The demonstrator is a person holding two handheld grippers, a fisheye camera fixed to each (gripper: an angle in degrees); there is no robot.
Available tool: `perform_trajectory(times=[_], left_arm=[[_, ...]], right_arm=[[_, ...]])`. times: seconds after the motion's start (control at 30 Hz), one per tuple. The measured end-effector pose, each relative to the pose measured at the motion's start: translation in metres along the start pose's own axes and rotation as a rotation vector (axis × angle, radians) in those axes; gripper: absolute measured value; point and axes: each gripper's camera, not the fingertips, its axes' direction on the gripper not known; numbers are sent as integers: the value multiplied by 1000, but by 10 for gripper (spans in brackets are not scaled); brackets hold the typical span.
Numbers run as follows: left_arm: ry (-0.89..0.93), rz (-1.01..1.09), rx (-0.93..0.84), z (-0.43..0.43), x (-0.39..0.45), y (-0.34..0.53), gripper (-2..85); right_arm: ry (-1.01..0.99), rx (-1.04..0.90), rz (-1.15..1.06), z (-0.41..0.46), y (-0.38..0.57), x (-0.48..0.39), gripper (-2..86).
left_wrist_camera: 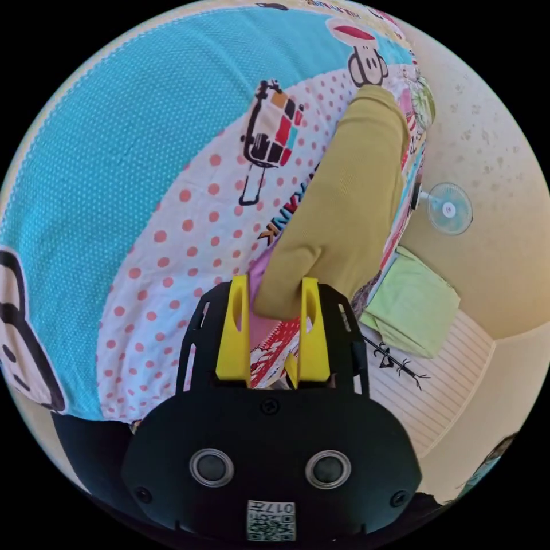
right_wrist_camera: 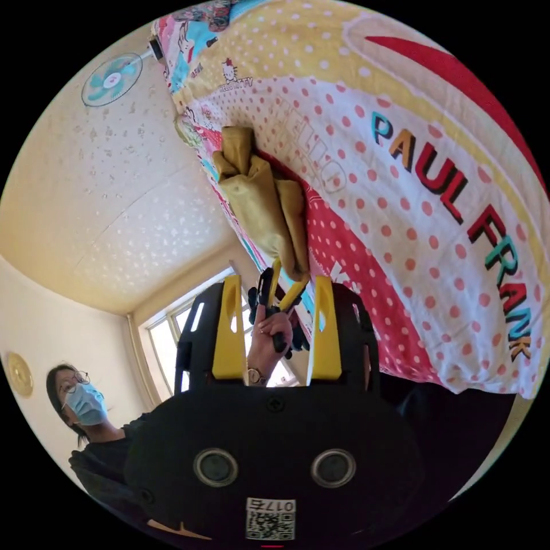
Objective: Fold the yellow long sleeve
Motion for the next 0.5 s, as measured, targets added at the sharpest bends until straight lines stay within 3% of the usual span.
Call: perform_trajectory(times=[0.07, 0.23, 0.4, 0.5], left_arm=[[95, 41, -58, 2, 6, 6, 68], [118, 222, -154, -36, 51, 61, 58], [9, 403, -192, -90, 109, 138, 55], [135, 433, -164, -112, 137, 160, 56]], right_arm=[[-57, 26, 47, 3, 0, 0, 203], [-228, 87, 59, 19, -8, -18, 224], [-428, 36, 66, 42, -16, -46, 130], [-410, -5, -33, 36, 2, -93, 78]])
